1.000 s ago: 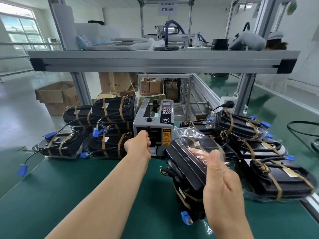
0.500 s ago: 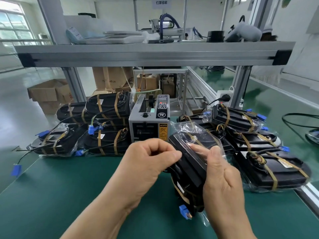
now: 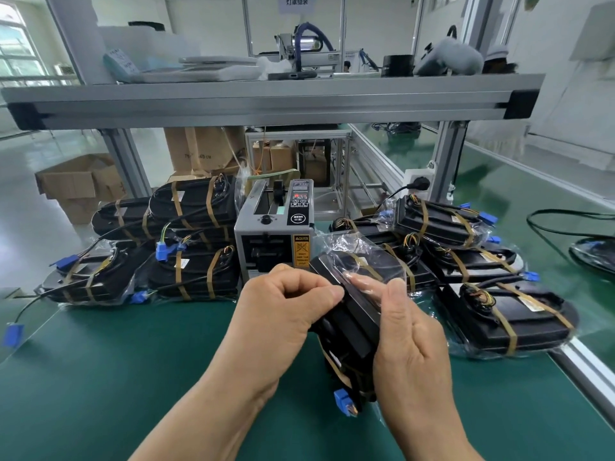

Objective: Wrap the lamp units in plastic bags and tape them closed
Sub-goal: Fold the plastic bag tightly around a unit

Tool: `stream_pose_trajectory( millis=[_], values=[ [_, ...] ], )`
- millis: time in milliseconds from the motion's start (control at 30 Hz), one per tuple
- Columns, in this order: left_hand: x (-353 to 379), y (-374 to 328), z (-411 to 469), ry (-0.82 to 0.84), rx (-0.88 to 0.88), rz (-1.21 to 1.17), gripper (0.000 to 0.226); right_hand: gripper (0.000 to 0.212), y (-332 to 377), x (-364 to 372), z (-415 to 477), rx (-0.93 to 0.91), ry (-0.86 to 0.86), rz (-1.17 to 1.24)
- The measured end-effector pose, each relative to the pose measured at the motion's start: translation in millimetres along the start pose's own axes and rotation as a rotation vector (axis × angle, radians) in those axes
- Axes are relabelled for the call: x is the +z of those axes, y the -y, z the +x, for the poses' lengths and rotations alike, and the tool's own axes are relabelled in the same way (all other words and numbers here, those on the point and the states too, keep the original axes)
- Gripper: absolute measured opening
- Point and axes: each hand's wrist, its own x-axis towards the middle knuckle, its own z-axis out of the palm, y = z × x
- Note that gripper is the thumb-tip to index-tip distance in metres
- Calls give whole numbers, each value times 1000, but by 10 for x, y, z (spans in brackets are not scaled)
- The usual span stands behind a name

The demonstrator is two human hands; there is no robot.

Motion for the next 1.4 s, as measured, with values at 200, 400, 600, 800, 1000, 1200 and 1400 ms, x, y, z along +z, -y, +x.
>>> stream_pose_trajectory(
  millis=[200,400,600,800,1000,1200,1400],
  values=[
    [9,22,-15,-30,22,53,12,46,46,11,-6,-40,-28,26],
    [54,50,-39,-82,75,111,12,46,24,9,-10,-31,-45,8],
    [69,80,-58,-121,107,173,12,46,31,18,-19,-48,-43,19],
    [122,185,-58,-200,0,102,31,42,34,21,-32,-52,-33,9],
    [171,171,-9,-219,-23,7,26,41,9,30,-39,-69,-5,19],
    [120,201,-12,-124,-6,-49,23,40,15,16,-35,-79,-33,15],
    [46,186,4,22,-47,-28,37,48,-55,-20,-35,-108,-64,-5]
  ],
)
